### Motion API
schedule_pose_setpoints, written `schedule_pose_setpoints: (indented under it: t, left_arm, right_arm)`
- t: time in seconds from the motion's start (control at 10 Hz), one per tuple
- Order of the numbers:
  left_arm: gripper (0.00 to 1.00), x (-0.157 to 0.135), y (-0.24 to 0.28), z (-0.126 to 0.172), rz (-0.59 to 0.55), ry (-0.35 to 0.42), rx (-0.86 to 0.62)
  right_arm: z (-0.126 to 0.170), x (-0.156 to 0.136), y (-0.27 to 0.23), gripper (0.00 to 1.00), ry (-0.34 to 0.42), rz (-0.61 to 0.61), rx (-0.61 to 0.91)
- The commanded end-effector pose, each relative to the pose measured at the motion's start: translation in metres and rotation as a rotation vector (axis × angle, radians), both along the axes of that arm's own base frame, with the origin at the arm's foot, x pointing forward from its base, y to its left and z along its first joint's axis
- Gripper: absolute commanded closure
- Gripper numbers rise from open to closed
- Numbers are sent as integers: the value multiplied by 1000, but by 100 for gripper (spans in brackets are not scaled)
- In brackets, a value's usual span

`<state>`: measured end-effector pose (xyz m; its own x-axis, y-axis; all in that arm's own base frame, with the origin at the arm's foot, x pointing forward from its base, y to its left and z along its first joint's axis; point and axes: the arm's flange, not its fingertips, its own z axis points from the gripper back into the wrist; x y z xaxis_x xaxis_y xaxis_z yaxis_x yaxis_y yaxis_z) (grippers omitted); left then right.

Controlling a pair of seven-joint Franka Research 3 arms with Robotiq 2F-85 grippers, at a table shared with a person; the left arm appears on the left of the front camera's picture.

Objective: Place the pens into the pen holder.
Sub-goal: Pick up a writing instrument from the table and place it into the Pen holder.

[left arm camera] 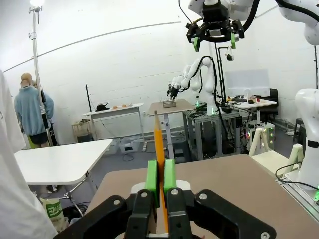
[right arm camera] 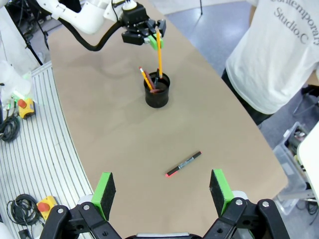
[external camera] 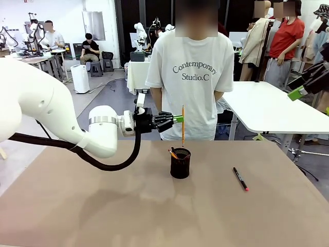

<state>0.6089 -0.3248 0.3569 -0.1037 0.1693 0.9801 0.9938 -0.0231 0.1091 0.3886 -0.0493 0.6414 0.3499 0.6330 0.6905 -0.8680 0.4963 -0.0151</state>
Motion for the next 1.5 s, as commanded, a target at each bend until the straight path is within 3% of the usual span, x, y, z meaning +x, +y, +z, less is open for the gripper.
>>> schedule_pose_setpoints:
  t: [0.0,0.4,0.9,1.0,1.4]
  left_arm:
    - [100,5,1,-9,-3,-12,17]
    - [100,9,2,-38,33,-14,72]
    - [5,9,5,-37,34,-16,79]
    - [0,8,6,-35,36,-21,80]
    - [0,7,7,-30,34,-36,91]
  right_arm:
    - [2,0,1,0,-12,7,13]
    - [2,0,1,0,-12,7,13]
    - [2,0,1,0,-12,7,13]
    - [2,0,1,0,-12,7,13]
    - [2,0,1,0,-12,7,13]
